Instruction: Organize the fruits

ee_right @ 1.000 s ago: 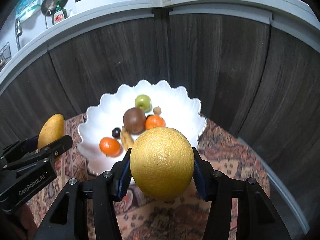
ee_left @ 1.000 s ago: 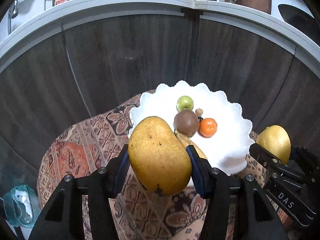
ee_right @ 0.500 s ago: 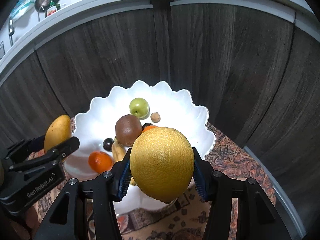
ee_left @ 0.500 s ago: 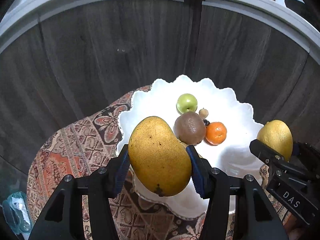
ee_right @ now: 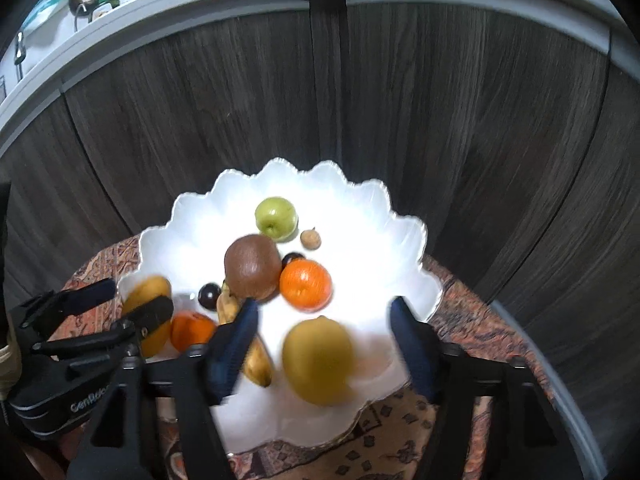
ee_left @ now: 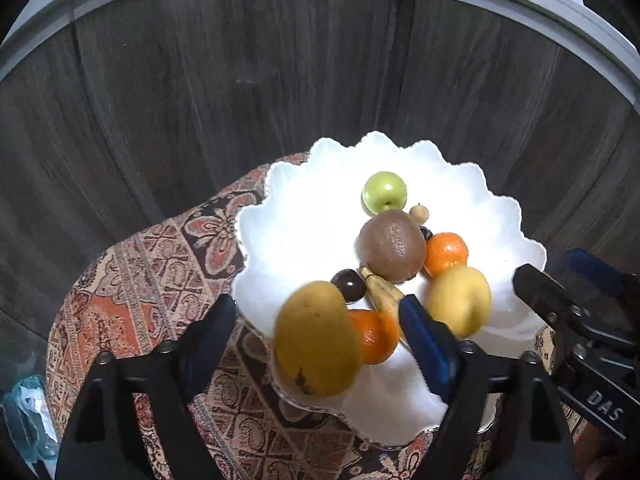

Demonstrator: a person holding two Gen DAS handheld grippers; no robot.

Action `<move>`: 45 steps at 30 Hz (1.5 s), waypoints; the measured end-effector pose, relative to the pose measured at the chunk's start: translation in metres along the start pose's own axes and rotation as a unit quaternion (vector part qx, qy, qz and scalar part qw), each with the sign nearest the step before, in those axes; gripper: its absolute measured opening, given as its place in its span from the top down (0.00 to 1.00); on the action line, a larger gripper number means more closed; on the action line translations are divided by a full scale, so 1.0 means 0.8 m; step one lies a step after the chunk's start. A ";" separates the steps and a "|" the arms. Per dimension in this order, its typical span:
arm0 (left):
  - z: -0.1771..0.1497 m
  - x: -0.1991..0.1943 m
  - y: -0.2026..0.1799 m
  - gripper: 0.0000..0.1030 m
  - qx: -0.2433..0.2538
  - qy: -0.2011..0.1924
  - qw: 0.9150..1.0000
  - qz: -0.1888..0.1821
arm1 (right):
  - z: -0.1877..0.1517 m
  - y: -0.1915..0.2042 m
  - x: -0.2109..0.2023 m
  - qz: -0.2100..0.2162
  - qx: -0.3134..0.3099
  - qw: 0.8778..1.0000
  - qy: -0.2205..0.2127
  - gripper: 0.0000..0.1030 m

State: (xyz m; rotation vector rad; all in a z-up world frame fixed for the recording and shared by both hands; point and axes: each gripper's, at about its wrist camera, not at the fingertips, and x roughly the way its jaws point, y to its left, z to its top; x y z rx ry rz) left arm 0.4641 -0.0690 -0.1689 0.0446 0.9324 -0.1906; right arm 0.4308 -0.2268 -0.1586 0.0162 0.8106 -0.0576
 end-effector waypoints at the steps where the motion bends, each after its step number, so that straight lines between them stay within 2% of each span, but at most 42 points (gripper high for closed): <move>1: 0.001 -0.003 0.001 0.14 -0.002 -0.001 1.000 0.003 | 0.002 0.000 -0.004 -0.005 -0.001 1.000 -0.005 0.17; 4: 0.002 -0.013 0.005 0.02 -0.006 -0.010 1.000 0.023 | 0.005 0.000 -0.014 -0.020 0.000 1.000 -0.013 0.15; 6: 0.004 -0.021 0.006 0.00 -0.007 -0.019 0.999 0.031 | 0.007 -0.001 -0.021 -0.027 0.004 0.999 -0.016 0.13; 15: 0.006 -0.061 0.012 0.00 -0.009 -0.036 0.999 0.040 | 0.008 -0.004 -0.054 -0.036 0.018 0.999 -0.025 0.11; 27: -0.012 -0.131 0.012 0.00 -0.014 -0.059 0.997 0.039 | -0.002 -0.001 -0.118 -0.034 0.033 0.998 -0.037 0.11; 45: -0.067 -0.241 0.018 0.00 -0.019 -0.088 0.995 0.053 | -0.036 0.015 -0.220 -0.032 0.019 0.997 -0.064 0.11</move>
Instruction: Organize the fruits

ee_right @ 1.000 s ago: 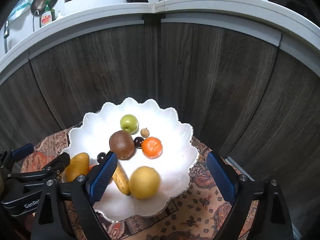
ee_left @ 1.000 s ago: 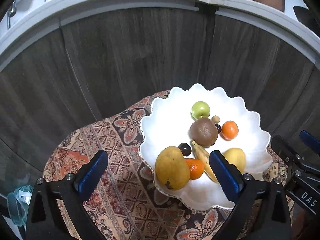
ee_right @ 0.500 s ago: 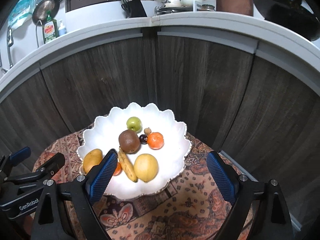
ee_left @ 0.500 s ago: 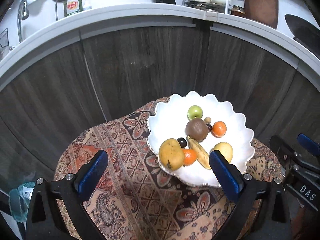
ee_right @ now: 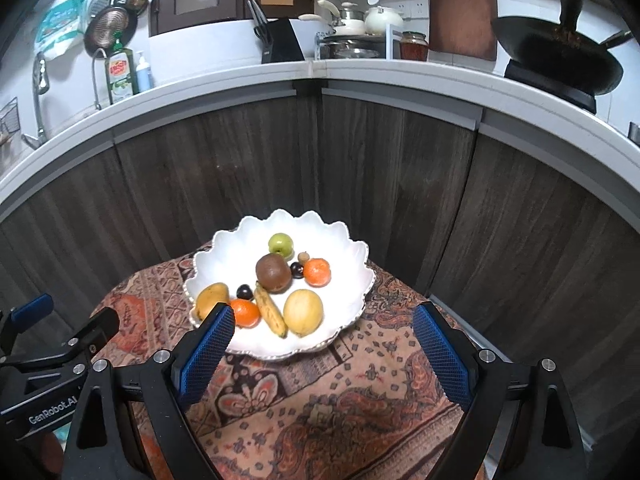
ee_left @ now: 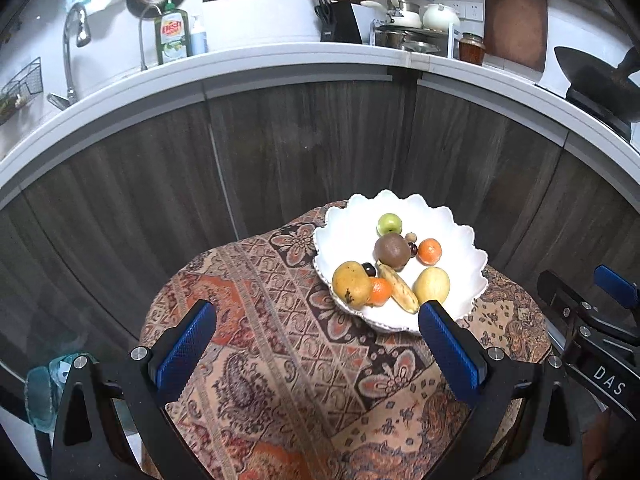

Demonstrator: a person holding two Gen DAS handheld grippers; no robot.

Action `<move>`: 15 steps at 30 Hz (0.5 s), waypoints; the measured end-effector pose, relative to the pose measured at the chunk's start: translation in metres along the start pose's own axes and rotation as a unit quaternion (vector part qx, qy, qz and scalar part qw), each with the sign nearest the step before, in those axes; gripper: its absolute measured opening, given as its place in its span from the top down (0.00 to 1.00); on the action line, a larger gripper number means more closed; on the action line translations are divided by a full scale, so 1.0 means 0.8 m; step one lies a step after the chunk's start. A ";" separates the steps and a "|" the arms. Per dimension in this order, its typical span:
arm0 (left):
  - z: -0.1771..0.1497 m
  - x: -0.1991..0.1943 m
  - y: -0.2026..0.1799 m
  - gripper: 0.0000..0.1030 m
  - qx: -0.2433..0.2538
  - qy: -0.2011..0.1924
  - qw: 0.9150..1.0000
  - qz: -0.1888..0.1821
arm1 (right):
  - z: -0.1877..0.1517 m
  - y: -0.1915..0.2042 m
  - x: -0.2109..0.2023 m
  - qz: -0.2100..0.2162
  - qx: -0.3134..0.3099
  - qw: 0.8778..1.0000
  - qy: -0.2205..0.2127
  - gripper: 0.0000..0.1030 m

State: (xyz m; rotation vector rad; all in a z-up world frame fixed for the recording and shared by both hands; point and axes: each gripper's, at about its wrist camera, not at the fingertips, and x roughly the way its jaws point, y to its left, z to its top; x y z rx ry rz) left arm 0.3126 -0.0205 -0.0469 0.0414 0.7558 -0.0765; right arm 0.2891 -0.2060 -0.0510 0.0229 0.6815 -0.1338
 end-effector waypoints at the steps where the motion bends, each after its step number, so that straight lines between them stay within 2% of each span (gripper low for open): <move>1: -0.002 -0.006 0.002 0.00 -0.001 -0.001 1.000 0.002 | -0.001 0.001 -0.005 0.000 -0.001 1.000 -0.002 0.11; 8: -0.020 -0.045 0.008 0.00 0.002 -0.010 1.000 0.020 | -0.017 0.002 -0.045 -0.003 -0.012 1.000 -0.019 0.11; 15: -0.039 -0.071 0.006 0.00 -0.008 0.014 1.000 0.020 | -0.028 -0.004 -0.075 0.006 -0.005 1.000 -0.011 0.11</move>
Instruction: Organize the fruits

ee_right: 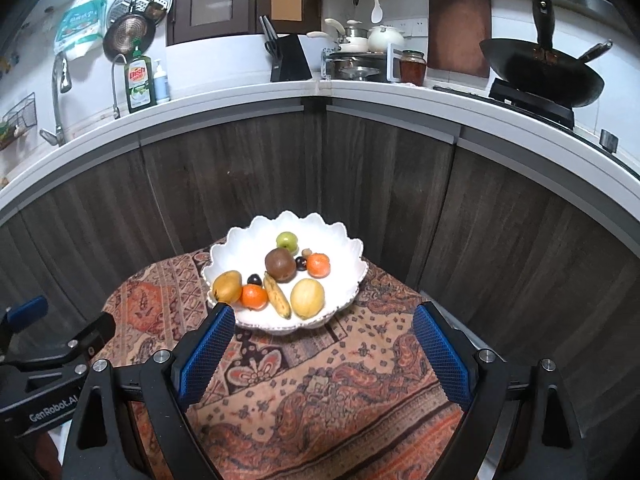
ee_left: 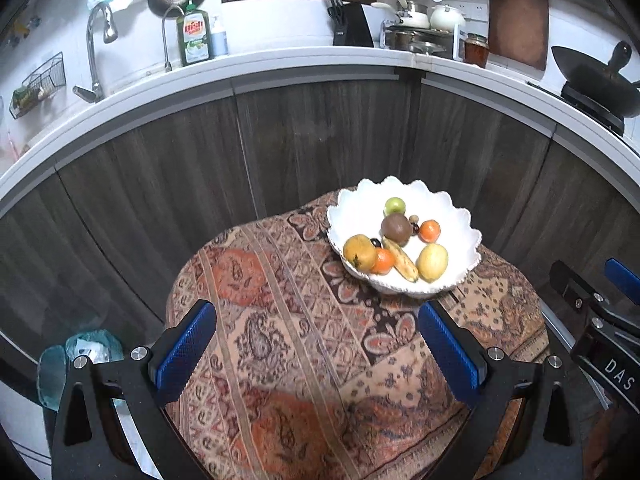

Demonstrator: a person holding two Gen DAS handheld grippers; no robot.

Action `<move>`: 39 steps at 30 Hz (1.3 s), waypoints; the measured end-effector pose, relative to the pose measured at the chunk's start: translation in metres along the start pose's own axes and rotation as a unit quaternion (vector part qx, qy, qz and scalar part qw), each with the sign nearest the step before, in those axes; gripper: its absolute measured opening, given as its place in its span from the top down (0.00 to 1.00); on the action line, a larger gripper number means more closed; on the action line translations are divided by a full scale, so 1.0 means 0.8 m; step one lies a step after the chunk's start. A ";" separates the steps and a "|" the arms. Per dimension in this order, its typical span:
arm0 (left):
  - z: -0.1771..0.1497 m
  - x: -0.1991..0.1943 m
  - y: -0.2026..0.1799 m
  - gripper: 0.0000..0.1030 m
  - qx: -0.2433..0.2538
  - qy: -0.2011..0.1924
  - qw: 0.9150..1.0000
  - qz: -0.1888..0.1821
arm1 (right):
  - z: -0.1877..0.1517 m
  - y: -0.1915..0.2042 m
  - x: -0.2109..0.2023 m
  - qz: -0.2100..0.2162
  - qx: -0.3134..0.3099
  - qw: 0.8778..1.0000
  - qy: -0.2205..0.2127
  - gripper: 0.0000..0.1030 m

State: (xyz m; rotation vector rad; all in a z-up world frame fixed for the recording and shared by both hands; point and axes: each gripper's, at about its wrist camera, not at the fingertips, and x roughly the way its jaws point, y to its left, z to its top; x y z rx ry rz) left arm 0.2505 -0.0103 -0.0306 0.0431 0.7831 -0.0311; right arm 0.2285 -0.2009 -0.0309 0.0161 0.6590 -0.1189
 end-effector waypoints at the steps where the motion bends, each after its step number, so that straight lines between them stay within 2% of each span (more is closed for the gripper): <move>1: -0.002 -0.004 -0.001 0.00 0.001 0.001 1.000 0.000 | -0.002 -0.001 -0.005 0.003 0.002 1.000 0.000 0.11; 21: -0.054 -0.095 -0.009 0.00 0.026 -0.024 0.999 -0.001 | -0.050 -0.019 -0.087 0.011 0.031 0.999 0.001 0.11; 33: -0.082 -0.146 0.010 0.00 0.015 -0.027 0.999 -0.008 | -0.063 -0.001 -0.157 0.001 0.003 1.000 -0.024 0.11; 39: -0.091 -0.164 0.013 0.00 0.018 -0.028 0.999 -0.016 | -0.070 -0.001 -0.171 0.012 0.016 1.000 -0.011 0.11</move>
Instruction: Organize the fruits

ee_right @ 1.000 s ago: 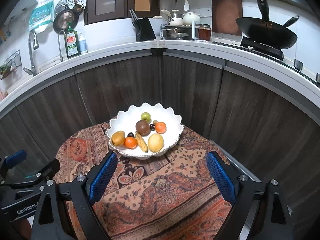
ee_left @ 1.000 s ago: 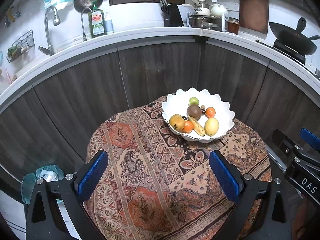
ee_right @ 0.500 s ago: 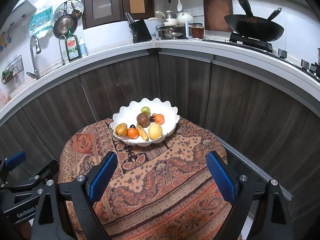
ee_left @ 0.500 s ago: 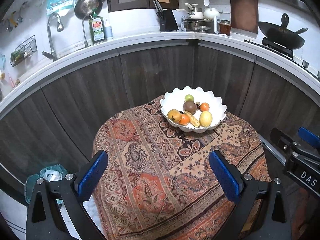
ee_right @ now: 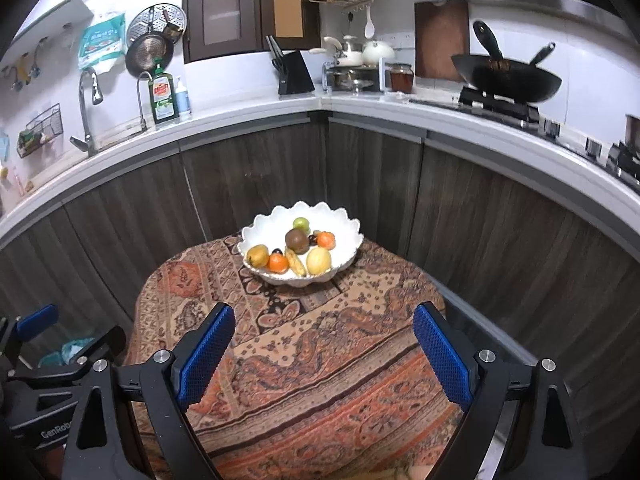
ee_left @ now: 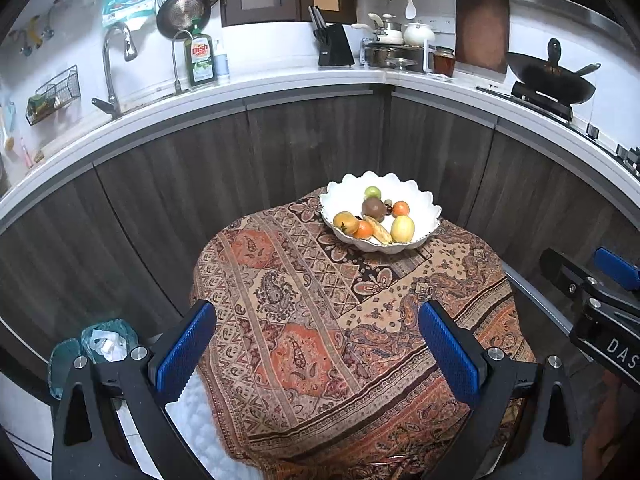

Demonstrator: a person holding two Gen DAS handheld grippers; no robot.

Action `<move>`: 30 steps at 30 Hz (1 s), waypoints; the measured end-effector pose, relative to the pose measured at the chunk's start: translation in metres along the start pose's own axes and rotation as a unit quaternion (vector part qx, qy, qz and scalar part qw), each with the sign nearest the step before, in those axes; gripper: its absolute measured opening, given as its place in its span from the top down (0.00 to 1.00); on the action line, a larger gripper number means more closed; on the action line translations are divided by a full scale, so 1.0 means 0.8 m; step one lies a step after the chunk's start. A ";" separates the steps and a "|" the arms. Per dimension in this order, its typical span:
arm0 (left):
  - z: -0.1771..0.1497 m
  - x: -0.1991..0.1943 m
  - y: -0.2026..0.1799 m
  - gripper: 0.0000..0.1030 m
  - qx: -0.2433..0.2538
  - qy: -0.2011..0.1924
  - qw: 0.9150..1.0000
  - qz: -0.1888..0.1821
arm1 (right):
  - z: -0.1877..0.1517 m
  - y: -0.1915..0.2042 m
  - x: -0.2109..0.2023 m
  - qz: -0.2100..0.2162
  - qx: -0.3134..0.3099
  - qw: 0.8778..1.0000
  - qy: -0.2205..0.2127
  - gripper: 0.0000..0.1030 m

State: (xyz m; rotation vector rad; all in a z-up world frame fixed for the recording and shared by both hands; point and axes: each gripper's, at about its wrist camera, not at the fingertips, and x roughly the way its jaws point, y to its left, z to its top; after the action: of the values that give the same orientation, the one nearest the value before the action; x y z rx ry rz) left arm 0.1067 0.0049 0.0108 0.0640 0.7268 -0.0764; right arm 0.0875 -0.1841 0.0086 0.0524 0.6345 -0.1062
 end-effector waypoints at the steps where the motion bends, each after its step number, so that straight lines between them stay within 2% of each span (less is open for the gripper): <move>1: -0.001 -0.002 0.001 0.00 -0.001 0.001 1.000 -0.001 | -0.002 0.000 -0.002 -0.001 0.000 1.000 0.001 0.11; 30: -0.006 -0.013 0.000 0.00 -0.001 -0.001 1.000 -0.005 | -0.010 -0.005 -0.016 -0.003 -0.003 1.000 0.003 0.11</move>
State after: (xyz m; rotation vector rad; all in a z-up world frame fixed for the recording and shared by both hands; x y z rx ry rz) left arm 0.0961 0.0058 0.0139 0.0591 0.7258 -0.0848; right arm 0.0723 -0.1867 0.0097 0.0445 0.6413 -0.1093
